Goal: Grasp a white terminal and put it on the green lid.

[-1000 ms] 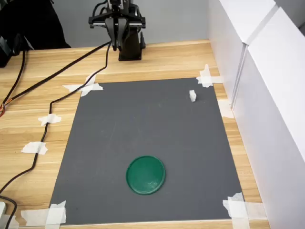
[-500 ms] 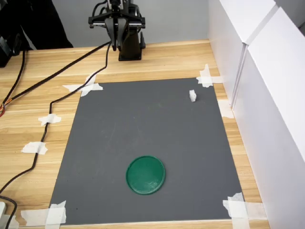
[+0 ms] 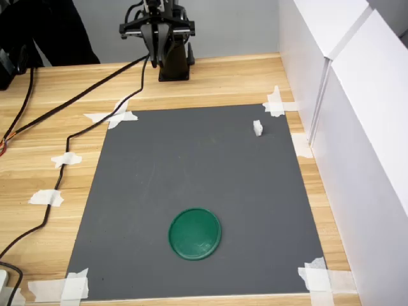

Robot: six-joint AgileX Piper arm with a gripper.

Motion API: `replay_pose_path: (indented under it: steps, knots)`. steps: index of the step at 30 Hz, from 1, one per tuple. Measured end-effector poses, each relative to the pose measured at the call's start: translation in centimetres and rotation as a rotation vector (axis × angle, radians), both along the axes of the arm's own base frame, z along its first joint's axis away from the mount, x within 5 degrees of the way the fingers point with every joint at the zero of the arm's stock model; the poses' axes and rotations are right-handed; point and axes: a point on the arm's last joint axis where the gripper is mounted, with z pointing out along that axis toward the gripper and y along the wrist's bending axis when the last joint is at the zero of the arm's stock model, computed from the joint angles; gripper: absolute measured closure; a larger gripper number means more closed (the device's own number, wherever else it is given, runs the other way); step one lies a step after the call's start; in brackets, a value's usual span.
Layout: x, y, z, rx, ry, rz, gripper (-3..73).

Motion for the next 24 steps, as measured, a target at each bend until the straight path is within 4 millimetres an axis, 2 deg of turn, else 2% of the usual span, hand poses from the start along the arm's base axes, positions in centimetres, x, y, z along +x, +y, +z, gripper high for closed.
replay_pose_path:
  steps: [17, 21, 24]
  knots:
    - [-0.01, 0.05, -0.07, 0.035, 0.009, 0.003, 62.3]
    - [0.24, 0.09, -0.15, 0.029, 0.078, 0.005, 62.3]
    - [0.62, 0.12, 0.70, 0.019, 0.146, 0.007, 62.3]
